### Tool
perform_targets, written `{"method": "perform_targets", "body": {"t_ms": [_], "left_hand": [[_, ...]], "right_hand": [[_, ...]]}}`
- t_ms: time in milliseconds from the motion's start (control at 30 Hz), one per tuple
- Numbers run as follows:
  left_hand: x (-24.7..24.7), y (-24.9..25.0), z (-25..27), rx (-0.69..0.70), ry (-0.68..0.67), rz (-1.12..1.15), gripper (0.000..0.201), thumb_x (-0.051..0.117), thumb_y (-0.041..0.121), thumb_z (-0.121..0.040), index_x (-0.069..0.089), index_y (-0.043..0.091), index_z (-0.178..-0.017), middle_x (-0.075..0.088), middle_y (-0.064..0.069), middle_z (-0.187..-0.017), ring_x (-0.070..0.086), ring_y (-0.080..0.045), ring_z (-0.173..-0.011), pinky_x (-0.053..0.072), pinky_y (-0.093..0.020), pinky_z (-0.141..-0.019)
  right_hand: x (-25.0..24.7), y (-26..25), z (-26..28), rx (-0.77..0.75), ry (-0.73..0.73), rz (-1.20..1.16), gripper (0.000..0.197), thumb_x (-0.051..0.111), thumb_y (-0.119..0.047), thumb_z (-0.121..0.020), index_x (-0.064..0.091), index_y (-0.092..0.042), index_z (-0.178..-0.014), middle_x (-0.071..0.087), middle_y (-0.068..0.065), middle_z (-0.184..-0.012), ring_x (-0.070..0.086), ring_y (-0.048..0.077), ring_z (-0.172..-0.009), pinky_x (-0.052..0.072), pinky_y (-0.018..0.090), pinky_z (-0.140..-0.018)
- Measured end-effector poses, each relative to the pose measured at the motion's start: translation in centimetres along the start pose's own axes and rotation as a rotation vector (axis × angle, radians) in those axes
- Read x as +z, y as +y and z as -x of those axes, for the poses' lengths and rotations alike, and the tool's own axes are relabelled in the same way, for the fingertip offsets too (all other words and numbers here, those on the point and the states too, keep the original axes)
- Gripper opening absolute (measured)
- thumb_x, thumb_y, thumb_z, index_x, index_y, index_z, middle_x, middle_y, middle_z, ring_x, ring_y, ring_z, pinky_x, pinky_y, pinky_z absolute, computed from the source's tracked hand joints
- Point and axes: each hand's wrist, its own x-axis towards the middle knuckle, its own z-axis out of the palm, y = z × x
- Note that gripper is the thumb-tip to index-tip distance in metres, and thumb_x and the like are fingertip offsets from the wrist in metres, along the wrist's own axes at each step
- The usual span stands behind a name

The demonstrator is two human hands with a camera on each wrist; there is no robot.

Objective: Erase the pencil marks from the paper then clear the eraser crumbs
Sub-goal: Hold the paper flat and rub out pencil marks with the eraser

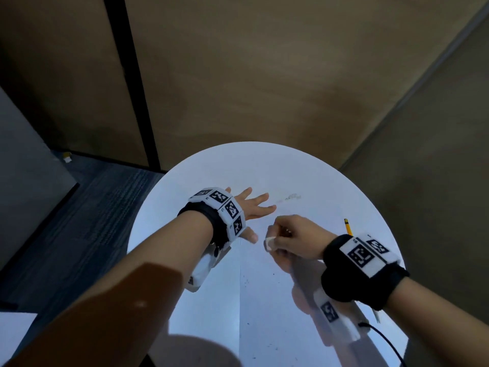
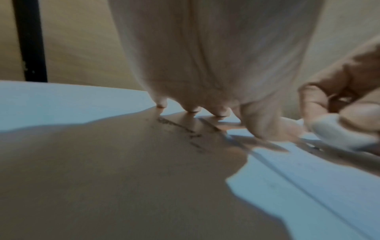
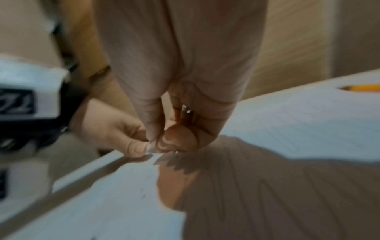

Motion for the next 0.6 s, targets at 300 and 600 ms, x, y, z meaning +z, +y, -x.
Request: {"method": "perform_targets", "body": {"t_ms": [300,600], "left_hand": [[-0.6,1.0,0.8,-0.07,0.002,-0.086,0.056,0.021,0.019,-0.104,-0.004,0.041,-0.149,-0.017,0.013,-0.157,-0.011,-0.024,-0.146,0.007,-0.055,-0.113],[-0.5,0.7,1.0,-0.046,0.017,-0.075,0.055,0.025,0.019,-0.104,0.002,0.042,-0.149,-0.016,0.016,-0.156,-0.012,-0.021,-0.146,0.003,-0.054,-0.113]], "right_hand": [[0.1,0.0,-0.3,0.017,0.157,-0.2,0.013,0.06,-0.017,-0.087,0.052,-0.011,-0.08,0.062,0.002,-0.059,0.052,0.007,-0.042,0.041,0.015,-0.046],[2.1,-2.2,-0.9,-0.153,0.171,0.125,0.006,0.05,-0.014,-0.092,0.051,-0.018,-0.088,0.054,-0.007,-0.076,0.051,0.017,-0.08,0.036,0.004,-0.059]]}}
